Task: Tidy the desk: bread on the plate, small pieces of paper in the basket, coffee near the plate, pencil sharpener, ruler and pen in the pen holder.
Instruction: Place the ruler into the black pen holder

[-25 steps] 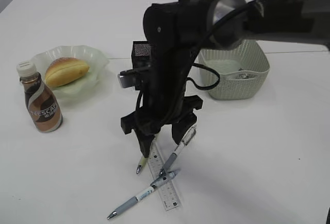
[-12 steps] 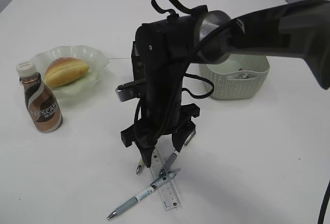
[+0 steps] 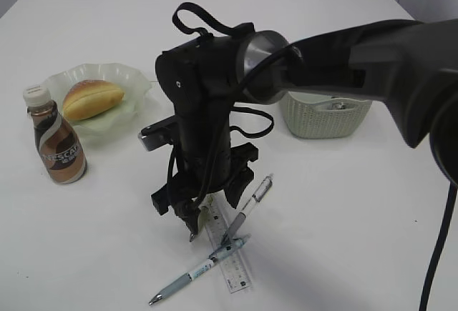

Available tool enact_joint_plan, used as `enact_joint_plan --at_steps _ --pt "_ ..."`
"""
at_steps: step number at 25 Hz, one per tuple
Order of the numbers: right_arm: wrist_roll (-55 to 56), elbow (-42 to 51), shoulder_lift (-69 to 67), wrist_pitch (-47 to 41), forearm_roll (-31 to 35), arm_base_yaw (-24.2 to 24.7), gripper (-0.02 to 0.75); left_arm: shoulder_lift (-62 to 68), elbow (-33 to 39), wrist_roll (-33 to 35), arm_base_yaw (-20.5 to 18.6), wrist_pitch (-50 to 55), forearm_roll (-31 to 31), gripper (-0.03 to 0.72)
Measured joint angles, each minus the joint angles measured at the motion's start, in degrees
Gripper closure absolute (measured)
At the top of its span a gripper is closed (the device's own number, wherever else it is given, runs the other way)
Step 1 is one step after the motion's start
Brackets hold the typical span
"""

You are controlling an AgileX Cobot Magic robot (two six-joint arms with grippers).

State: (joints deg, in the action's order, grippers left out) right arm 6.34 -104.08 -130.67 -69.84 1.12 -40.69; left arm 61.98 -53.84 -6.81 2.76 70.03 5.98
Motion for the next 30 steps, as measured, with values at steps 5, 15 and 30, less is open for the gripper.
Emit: enact_joint_plan --at_steps 5,15,30 --pt "0.2 -2.1 -0.2 0.0 -1.4 0.0 0.177 0.0 0.0 0.0 0.0 0.5 -0.1 0.254" --pt "0.2 -2.1 -1.2 0.0 -1.8 0.0 0.177 0.0 0.0 0.0 0.0 0.6 -0.3 0.254" --pt "-3.2 -2.1 -1.3 0.0 -2.1 0.0 0.177 0.0 0.0 0.0 0.0 0.7 -0.5 0.254"
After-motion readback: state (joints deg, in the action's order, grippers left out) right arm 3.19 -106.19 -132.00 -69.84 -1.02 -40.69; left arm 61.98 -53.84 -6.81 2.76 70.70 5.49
